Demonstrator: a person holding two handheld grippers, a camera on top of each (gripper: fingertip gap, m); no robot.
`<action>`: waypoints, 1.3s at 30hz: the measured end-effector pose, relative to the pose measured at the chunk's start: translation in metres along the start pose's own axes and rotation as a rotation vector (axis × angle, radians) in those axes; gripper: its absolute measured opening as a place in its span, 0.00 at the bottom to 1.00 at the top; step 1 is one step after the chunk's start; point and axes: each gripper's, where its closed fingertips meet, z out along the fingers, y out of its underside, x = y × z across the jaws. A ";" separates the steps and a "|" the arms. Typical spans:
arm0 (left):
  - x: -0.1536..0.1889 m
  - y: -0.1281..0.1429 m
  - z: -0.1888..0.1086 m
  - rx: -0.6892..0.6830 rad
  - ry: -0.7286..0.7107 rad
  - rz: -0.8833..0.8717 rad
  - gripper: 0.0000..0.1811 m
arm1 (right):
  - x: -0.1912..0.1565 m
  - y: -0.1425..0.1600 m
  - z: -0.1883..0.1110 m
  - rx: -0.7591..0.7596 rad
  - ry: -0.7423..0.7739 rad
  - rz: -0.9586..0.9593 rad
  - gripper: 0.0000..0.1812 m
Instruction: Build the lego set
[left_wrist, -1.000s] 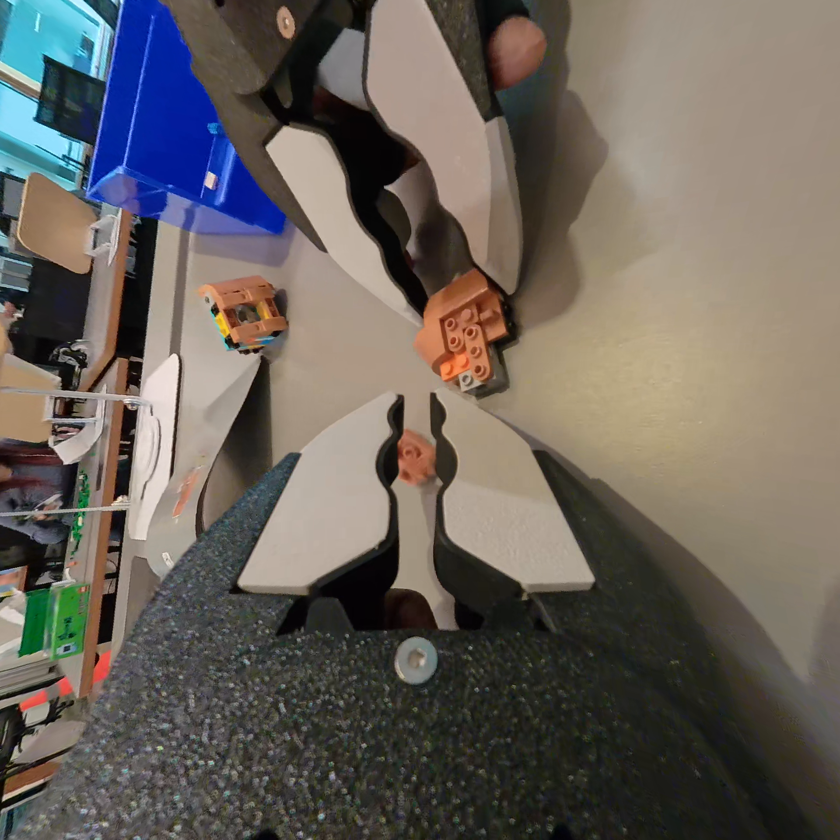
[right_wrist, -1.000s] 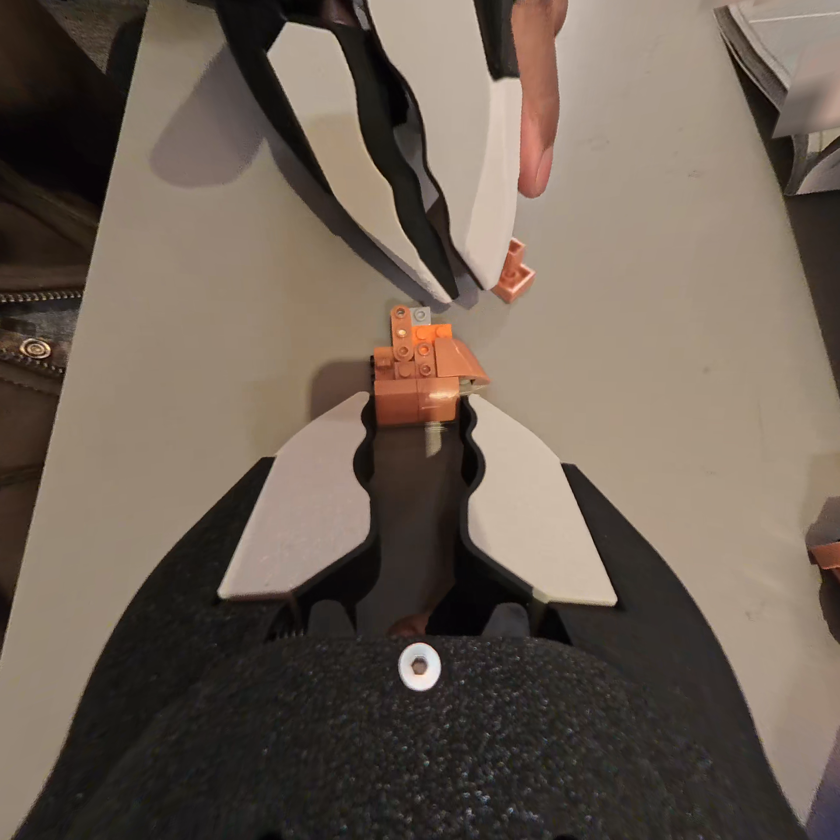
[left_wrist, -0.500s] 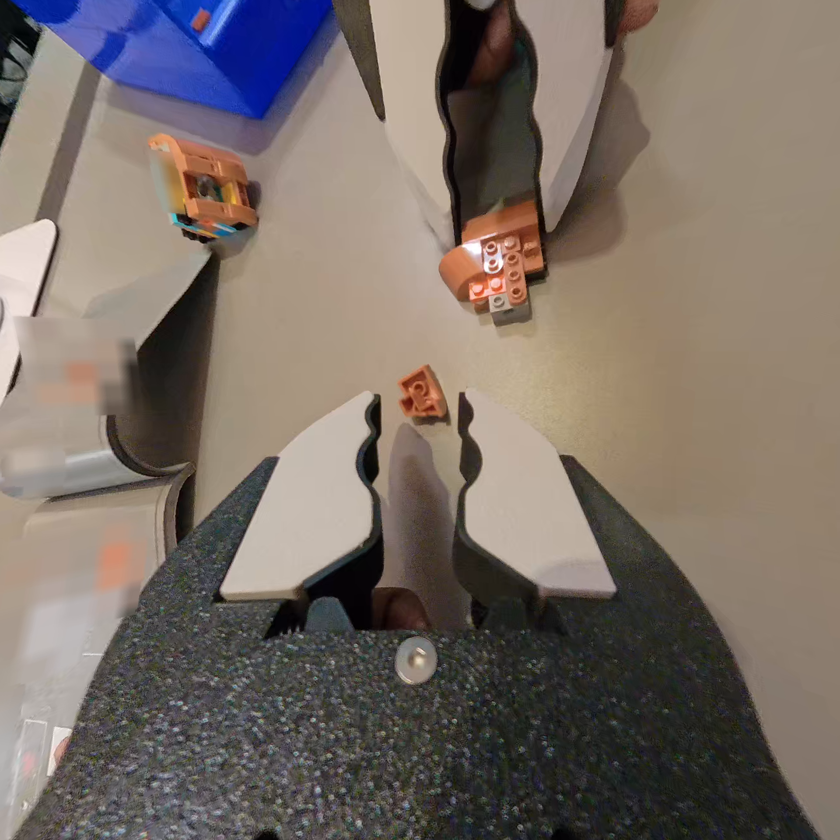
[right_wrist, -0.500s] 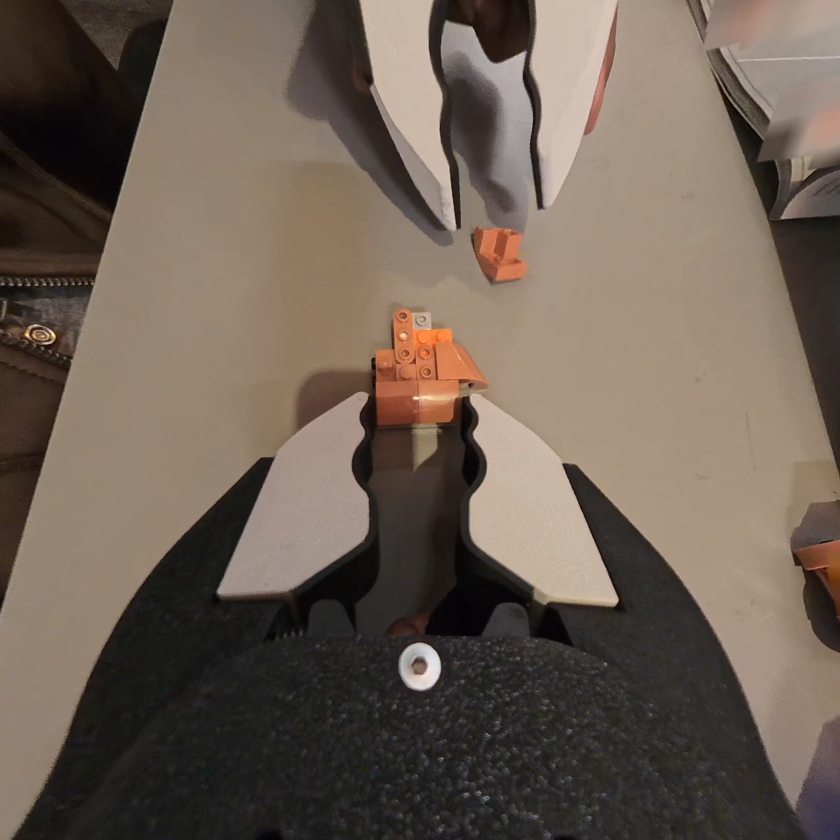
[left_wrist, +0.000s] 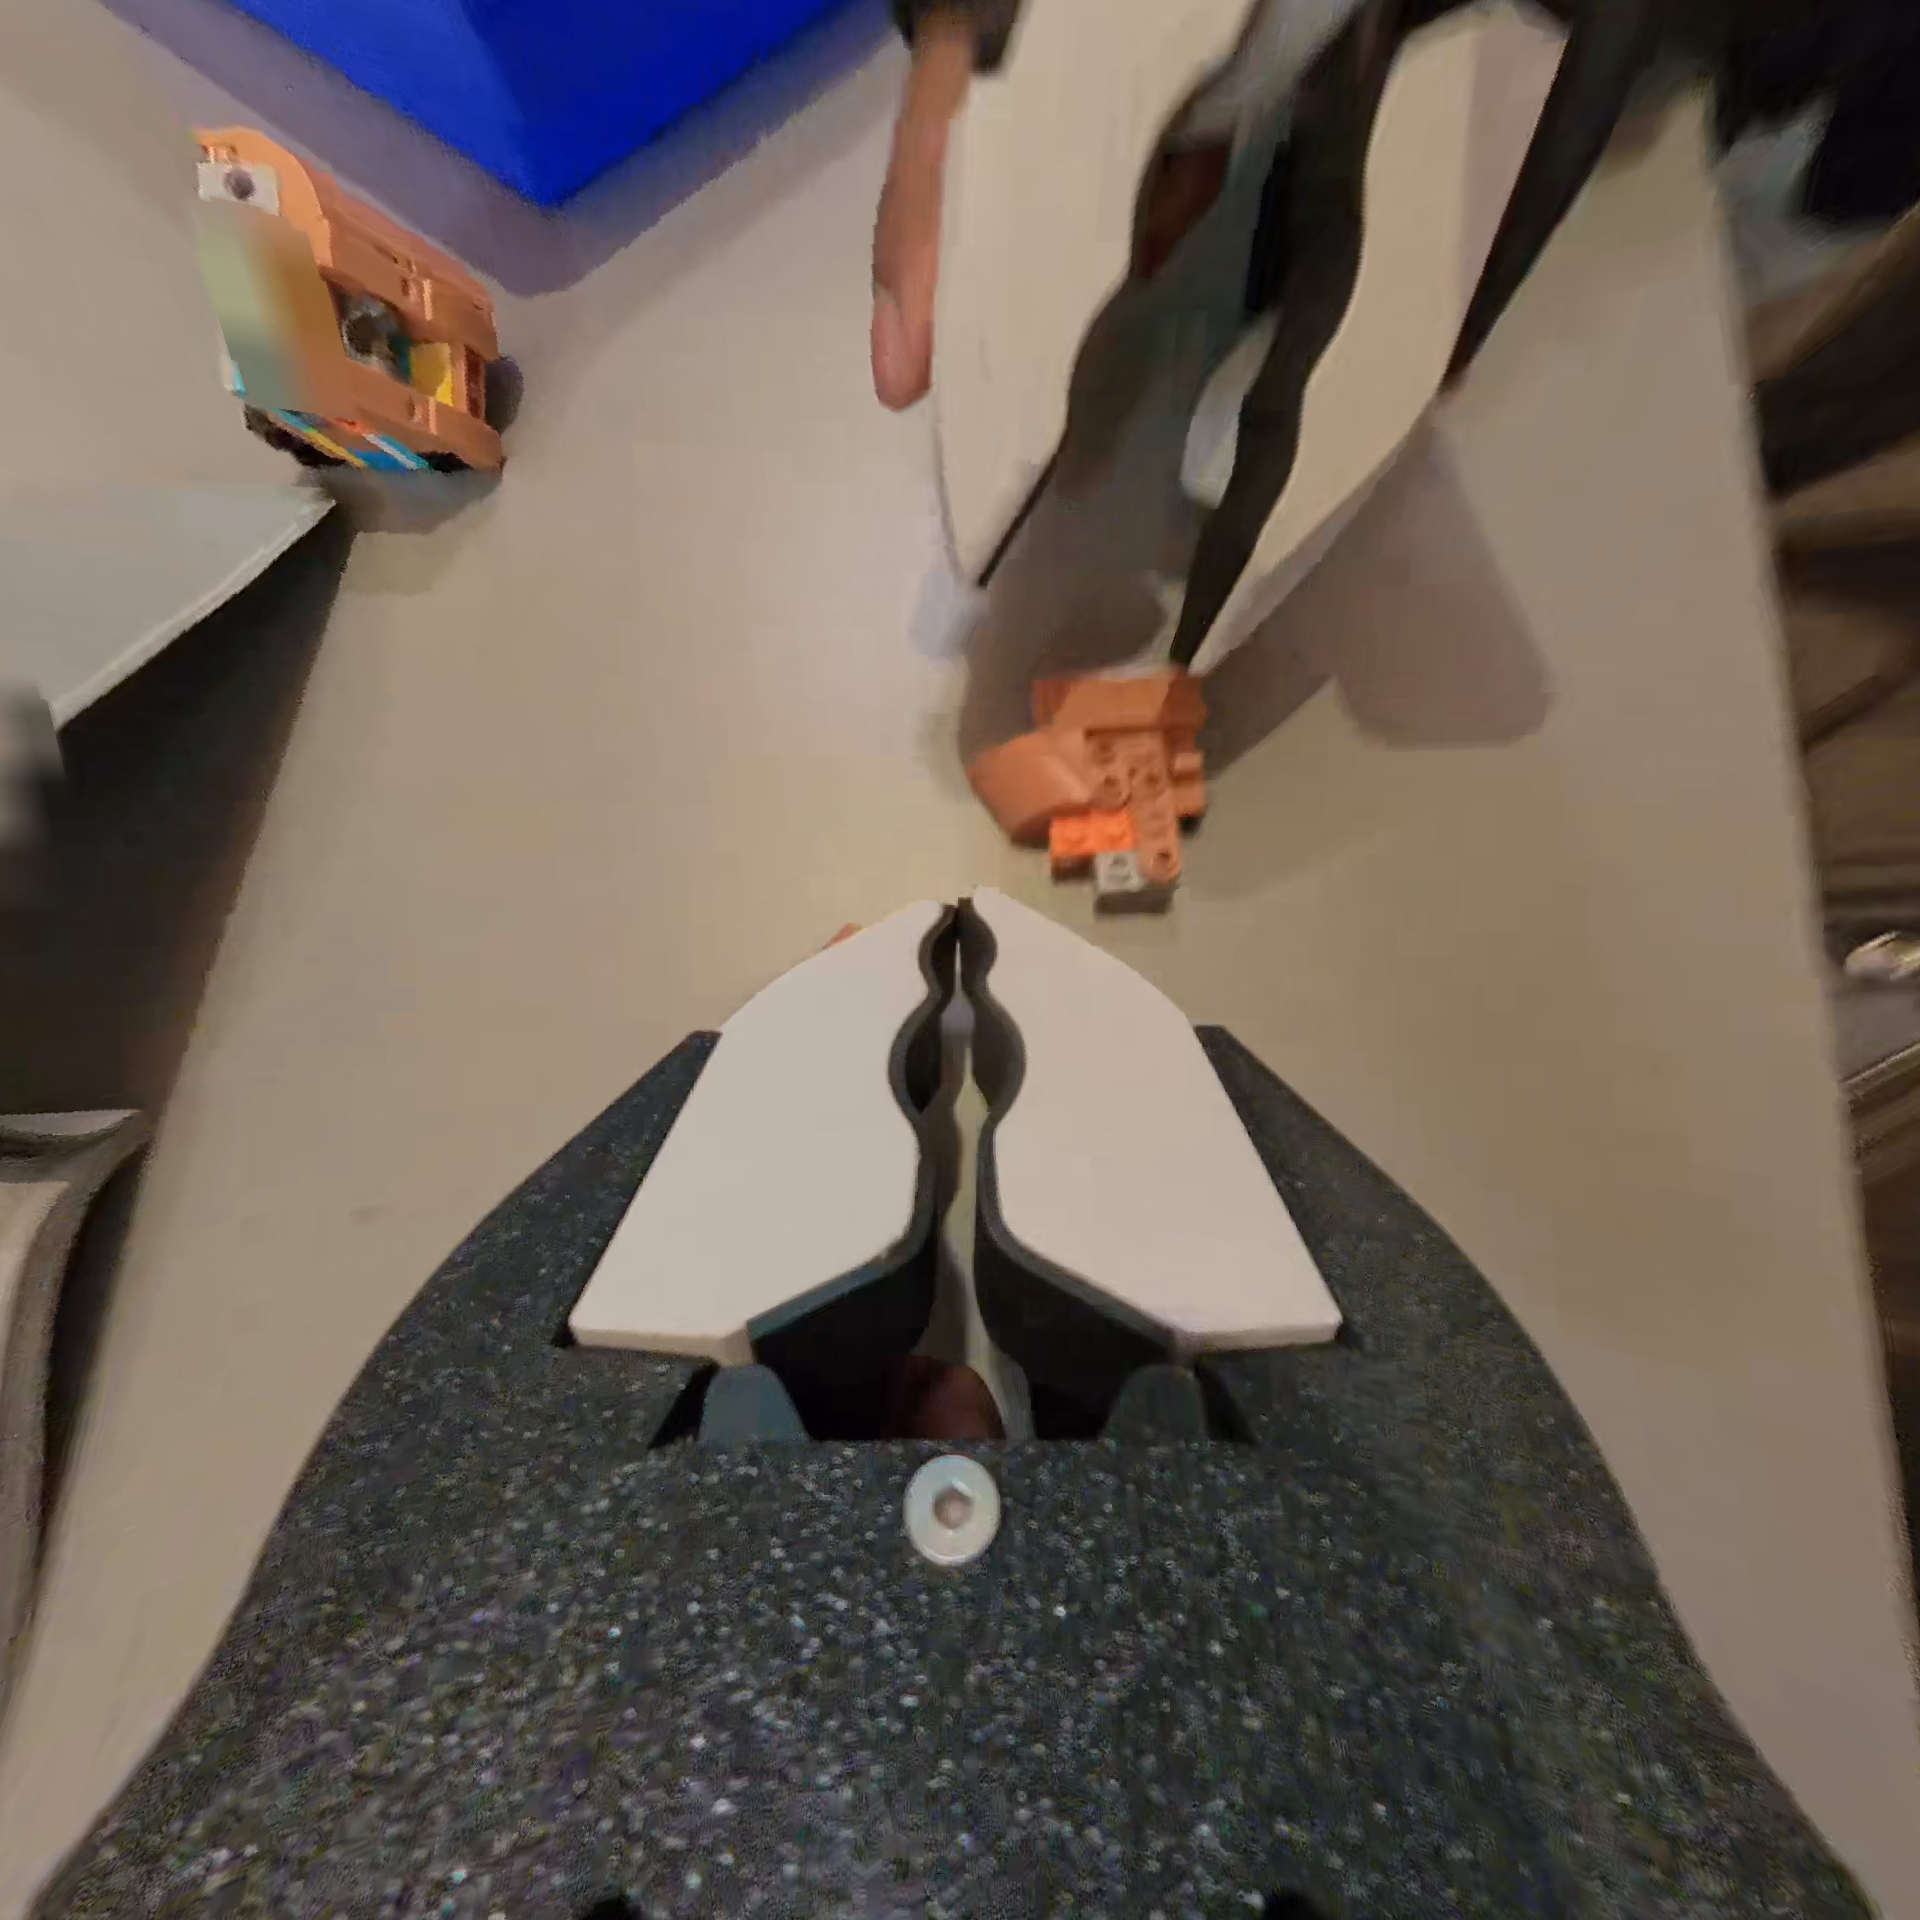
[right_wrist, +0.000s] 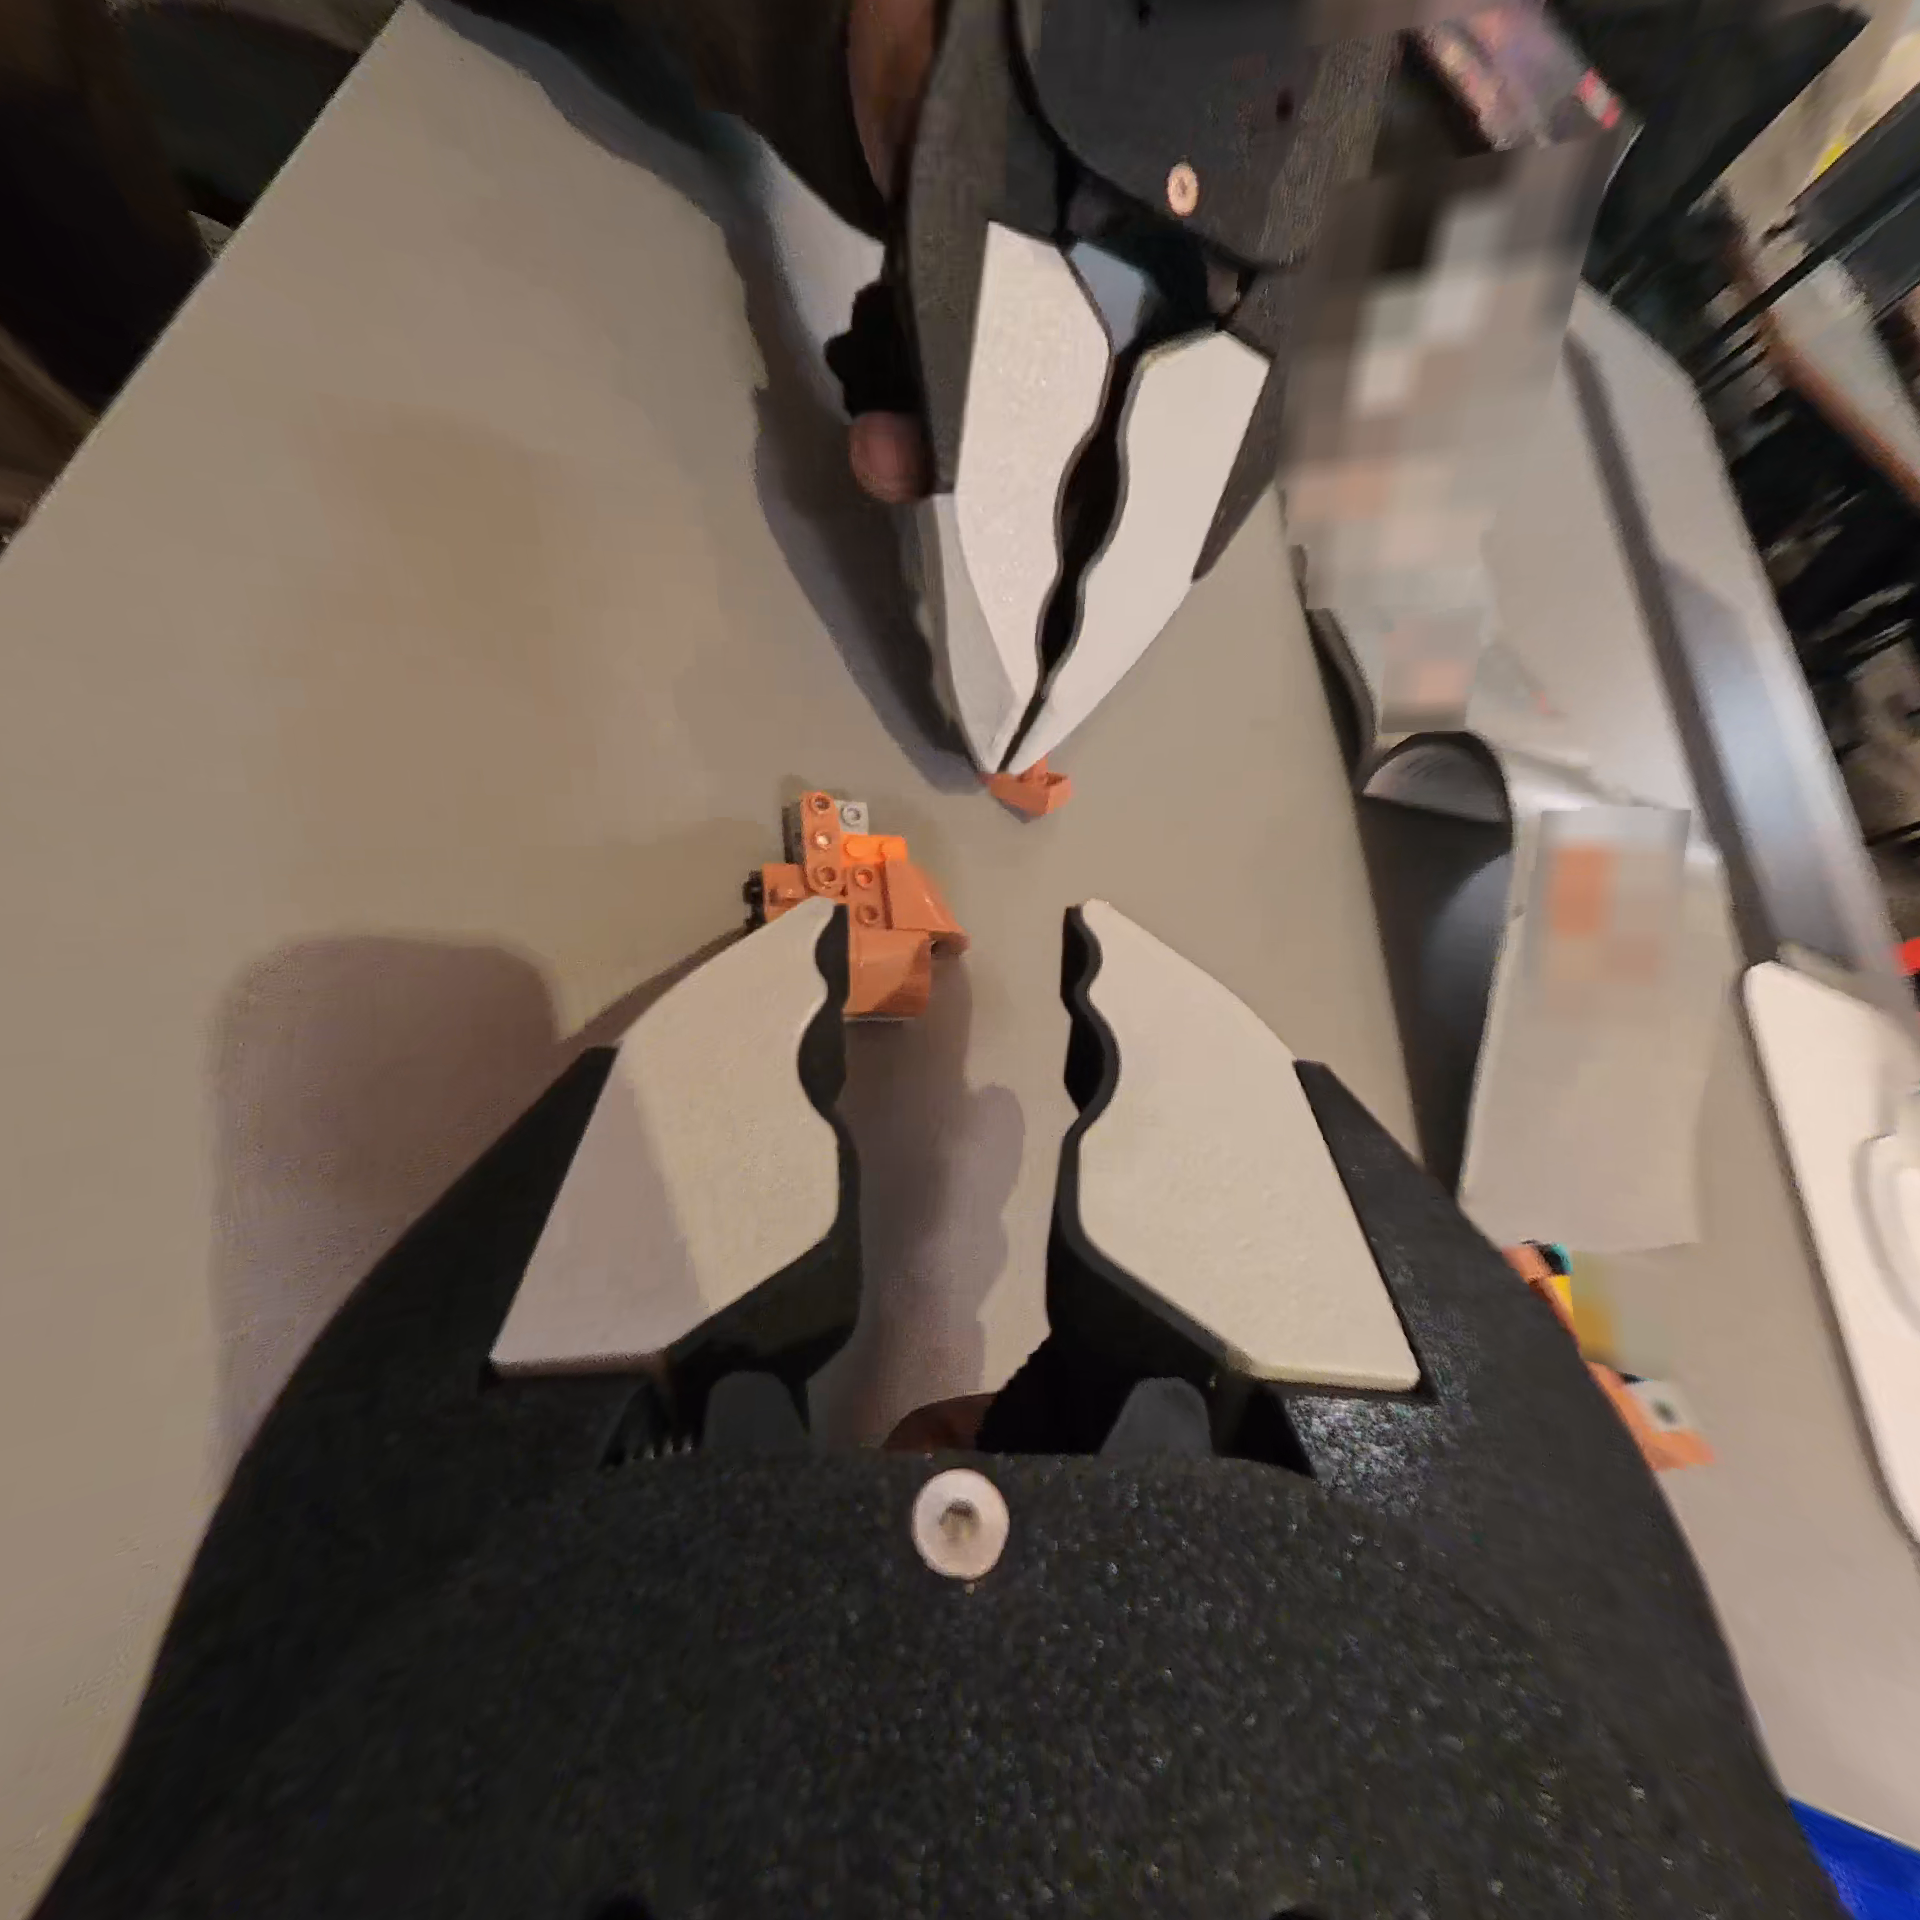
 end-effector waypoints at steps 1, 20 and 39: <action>0.002 -0.008 -0.002 0.047 0.032 -0.053 0.00 | 0.003 -0.004 -0.002 0.021 0.027 -0.030 0.22; -0.016 0.021 0.001 -0.143 -0.154 0.164 0.14 | 0.009 -0.005 -0.001 -0.006 0.141 -0.166 0.20; 0.017 -0.047 -0.023 0.358 0.383 -0.430 0.07 | 0.019 -0.024 -0.001 -0.005 0.402 -0.587 0.20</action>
